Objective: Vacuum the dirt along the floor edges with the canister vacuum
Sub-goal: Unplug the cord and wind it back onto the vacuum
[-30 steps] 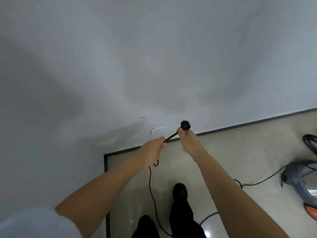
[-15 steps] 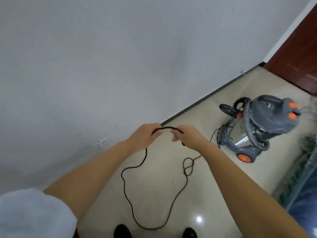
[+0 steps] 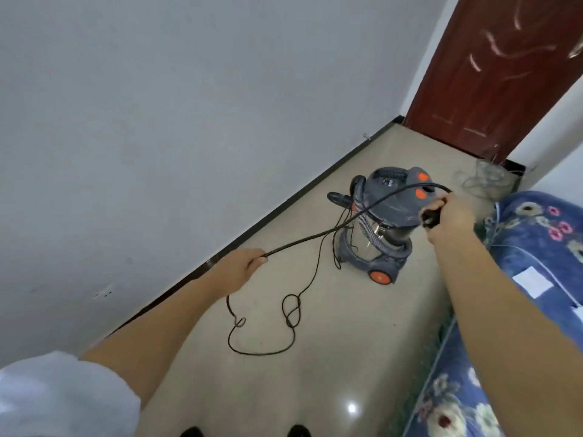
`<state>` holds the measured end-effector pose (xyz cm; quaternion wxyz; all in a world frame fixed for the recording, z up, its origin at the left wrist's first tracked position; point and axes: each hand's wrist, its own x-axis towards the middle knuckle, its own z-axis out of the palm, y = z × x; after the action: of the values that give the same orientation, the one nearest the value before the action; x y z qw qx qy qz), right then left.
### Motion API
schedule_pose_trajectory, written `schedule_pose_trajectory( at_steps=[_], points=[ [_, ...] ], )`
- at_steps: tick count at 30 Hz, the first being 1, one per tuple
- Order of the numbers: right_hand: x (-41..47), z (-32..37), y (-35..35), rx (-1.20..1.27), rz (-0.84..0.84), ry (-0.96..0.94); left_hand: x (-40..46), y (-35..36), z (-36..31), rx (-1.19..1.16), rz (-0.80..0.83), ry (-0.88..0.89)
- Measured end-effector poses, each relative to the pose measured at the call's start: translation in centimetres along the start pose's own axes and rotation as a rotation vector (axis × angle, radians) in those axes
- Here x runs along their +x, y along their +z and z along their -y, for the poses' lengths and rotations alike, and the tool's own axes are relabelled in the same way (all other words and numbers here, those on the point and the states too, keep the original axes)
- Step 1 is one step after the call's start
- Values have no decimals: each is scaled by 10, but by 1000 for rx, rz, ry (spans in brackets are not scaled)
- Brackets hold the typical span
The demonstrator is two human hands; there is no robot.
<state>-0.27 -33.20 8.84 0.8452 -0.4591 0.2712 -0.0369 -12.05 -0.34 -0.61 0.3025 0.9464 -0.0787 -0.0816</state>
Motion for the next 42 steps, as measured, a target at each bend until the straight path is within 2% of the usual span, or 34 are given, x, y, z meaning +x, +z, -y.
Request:
schedule_pose_trajectory(
  at_steps=[3,4,6,7,9,12,14,15,17,20,22,23,25,26,28,29,31,34,36,38,40,42],
  points=[
    [-22,0,7,-406,179,-193,10,1,-58,456,276,250],
    [-34,-3,12,-614,291,-239,16,1,-78,551,313,336],
    [-60,-13,15,-1010,528,-283,28,-1,-116,617,263,496],
    [-70,-19,14,-1152,616,-303,34,-4,-133,601,196,528],
    [-82,-23,8,-1307,673,-364,47,-13,-157,531,71,480],
    [-87,-16,0,-1307,695,-346,64,-25,-170,385,-18,322],
    [-88,-2,-2,-1337,735,-280,70,-26,-168,142,-28,296],
    [-86,6,-4,-1280,767,-205,73,-28,-166,-5,-6,300],
    [-83,30,-9,-979,792,-88,73,-35,-160,-310,-10,256],
    [-71,77,-21,-213,649,-65,75,-46,-136,-566,-87,123],
    [-58,100,-25,278,467,-72,73,-44,-110,-550,-78,57],
    [-52,108,-26,445,354,-94,71,-41,-98,-483,-65,30],
    [-37,118,-26,572,118,-176,66,-34,-77,-210,1,32],
    [-33,118,-23,507,27,-214,63,-33,-75,-14,100,74],
    [-32,106,-11,124,-85,-261,57,-34,-93,401,355,213],
    [-35,96,-3,-156,-92,-268,56,-34,-110,552,445,287],
    [-51,70,14,-664,49,-245,57,-35,-148,656,458,425],
    [-75,31,27,-1206,439,-285,75,-51,-189,527,237,528],
    [-86,20,28,-1356,527,-380,91,-69,-200,395,84,478],
    [-92,27,25,-1294,587,-332,99,-82,-199,199,-8,399],
    [-98,43,24,-1269,623,-294,101,-87,-191,-91,-20,347],
    [-100,61,21,-1035,607,-270,101,-84,-177,-336,-12,291]
  ],
)
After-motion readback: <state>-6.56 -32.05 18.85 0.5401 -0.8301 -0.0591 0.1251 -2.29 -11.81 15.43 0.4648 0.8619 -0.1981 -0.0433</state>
